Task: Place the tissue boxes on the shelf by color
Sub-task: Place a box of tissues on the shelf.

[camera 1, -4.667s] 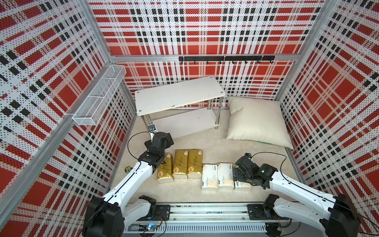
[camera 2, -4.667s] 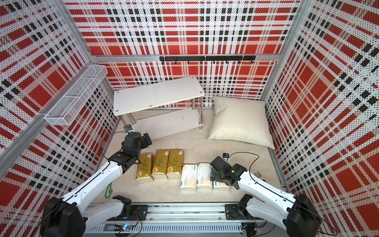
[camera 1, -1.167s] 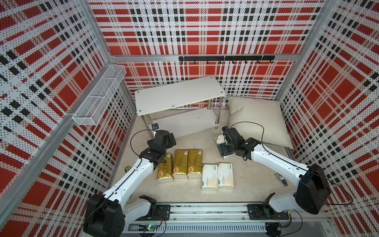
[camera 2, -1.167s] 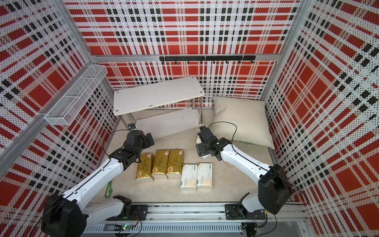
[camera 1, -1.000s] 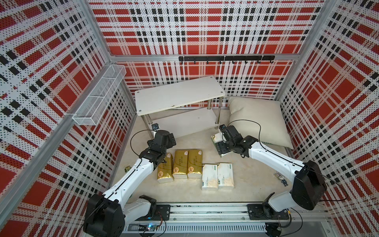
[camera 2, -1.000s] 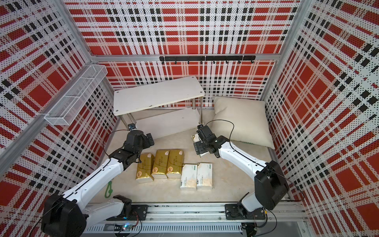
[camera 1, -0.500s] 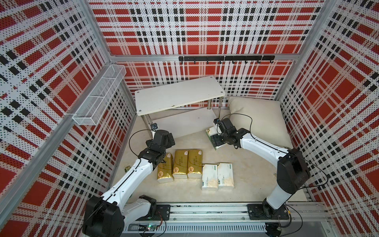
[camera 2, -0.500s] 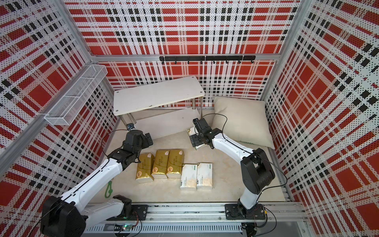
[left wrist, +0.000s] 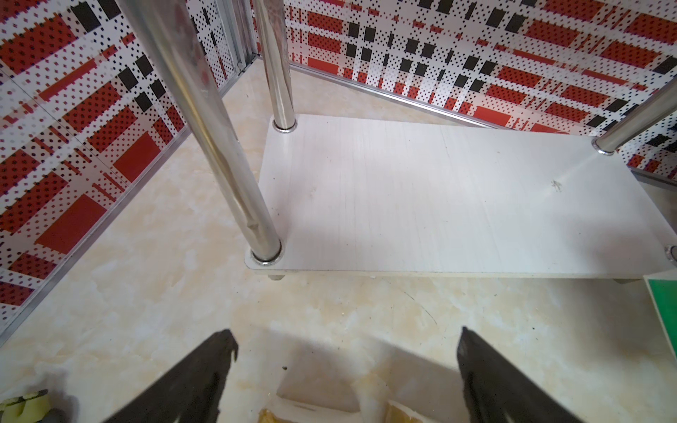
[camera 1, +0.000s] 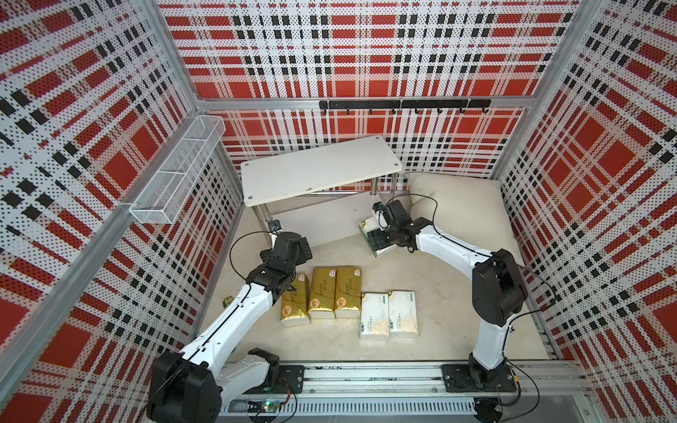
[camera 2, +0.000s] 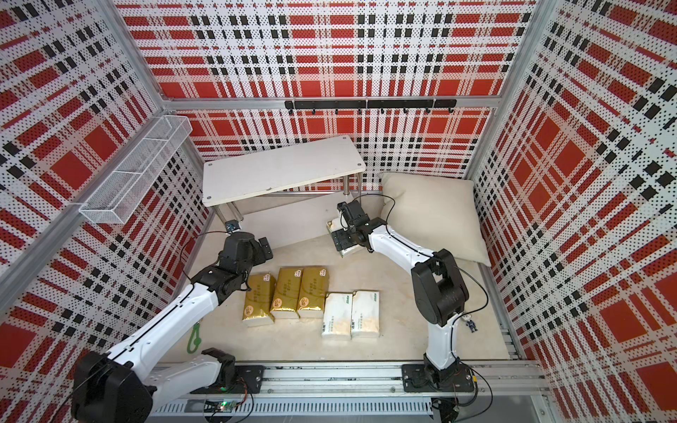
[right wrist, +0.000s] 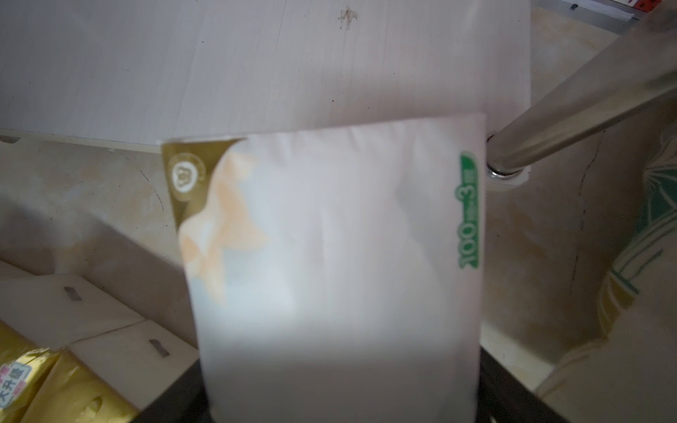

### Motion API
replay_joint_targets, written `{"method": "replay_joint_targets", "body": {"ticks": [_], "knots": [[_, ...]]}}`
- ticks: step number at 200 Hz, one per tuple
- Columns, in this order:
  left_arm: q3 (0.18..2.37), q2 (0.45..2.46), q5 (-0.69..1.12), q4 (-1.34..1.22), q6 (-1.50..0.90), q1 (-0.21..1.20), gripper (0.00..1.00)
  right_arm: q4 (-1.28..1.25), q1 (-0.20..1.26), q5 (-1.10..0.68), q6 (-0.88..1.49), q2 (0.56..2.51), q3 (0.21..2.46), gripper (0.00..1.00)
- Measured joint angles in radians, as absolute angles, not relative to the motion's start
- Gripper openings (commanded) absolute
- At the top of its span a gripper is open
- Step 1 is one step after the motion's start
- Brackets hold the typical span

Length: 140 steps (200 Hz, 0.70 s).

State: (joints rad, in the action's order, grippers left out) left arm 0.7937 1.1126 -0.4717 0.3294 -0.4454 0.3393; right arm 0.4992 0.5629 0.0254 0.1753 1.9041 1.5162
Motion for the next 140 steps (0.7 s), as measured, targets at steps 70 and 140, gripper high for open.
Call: {"method": "replay_joint_targets", "body": {"ticks": [70,140], "knots": [[0.793,1.091,-0.479,0.332,-0.446,0.339,0.99,0.507,0.53,0.001,0.148,1.994,1.63,0.85],[0.793,1.087,-0.48,0.352,-0.453,0.339,0.99,0.519,0.527,-0.021,0.159,2.112,1.796,0.85]]}}
